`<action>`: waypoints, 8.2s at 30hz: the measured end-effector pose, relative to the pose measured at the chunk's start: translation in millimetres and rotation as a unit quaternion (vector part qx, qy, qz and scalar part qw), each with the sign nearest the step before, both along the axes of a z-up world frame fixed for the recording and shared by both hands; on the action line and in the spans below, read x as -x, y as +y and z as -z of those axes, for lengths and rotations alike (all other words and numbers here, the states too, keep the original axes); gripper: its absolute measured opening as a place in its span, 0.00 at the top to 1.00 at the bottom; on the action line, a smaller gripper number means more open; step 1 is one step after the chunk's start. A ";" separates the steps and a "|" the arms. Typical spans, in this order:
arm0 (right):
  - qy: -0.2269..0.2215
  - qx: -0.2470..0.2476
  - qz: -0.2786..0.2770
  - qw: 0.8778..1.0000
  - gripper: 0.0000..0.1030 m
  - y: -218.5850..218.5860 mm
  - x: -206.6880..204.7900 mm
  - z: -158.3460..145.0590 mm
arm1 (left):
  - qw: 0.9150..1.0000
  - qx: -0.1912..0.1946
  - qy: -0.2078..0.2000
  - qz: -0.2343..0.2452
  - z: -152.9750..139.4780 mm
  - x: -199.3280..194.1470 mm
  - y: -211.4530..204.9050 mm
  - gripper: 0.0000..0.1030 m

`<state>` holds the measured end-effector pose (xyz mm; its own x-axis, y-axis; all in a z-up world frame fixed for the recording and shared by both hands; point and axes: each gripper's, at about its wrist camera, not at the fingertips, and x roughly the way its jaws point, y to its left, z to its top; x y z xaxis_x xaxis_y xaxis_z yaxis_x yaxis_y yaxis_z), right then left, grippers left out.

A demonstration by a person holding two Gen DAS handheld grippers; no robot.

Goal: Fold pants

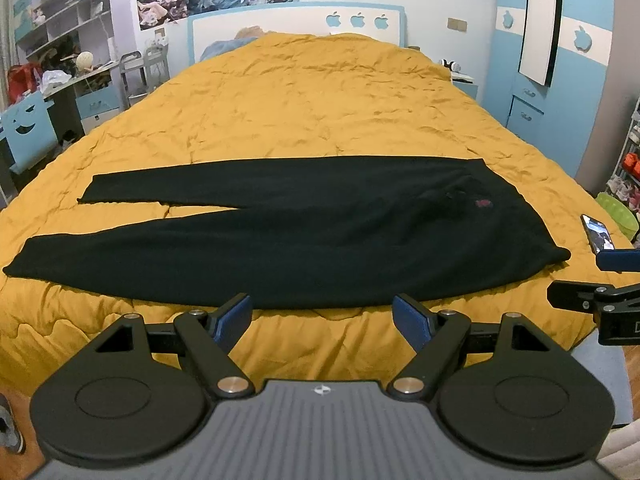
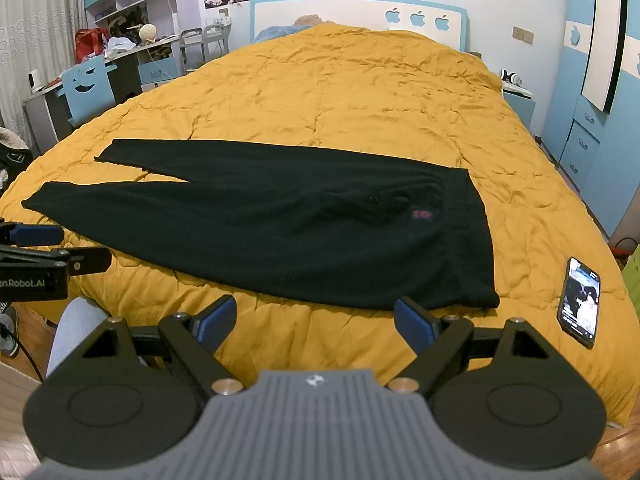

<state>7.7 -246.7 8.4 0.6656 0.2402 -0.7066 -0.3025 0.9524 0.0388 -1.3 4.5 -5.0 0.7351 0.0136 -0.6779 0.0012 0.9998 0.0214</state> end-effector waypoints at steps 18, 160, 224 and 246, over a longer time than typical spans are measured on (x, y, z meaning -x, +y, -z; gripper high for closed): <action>0.000 -0.008 0.008 1.000 0.20 -2.3 -3.2 6.4 | 1.000 -0.002 -0.004 -0.004 1.2 -0.3 0.8 0.09; -0.049 0.198 -0.186 0.961 1.00 -90.2 -246.4 46.7 | 0.947 -0.218 0.060 -0.230 6.5 -219.9 290.7 0.98; 0.213 0.024 -0.216 0.953 0.58 -145.7 -551.5 182.1 | 0.910 -0.315 0.175 -0.206 121.0 -425.6 275.6 0.98; 0.022 -0.048 -0.176 0.983 1.00 -174.9 -431.2 76.6 | 0.915 -0.311 0.132 -0.219 70.9 -396.6 267.2 0.98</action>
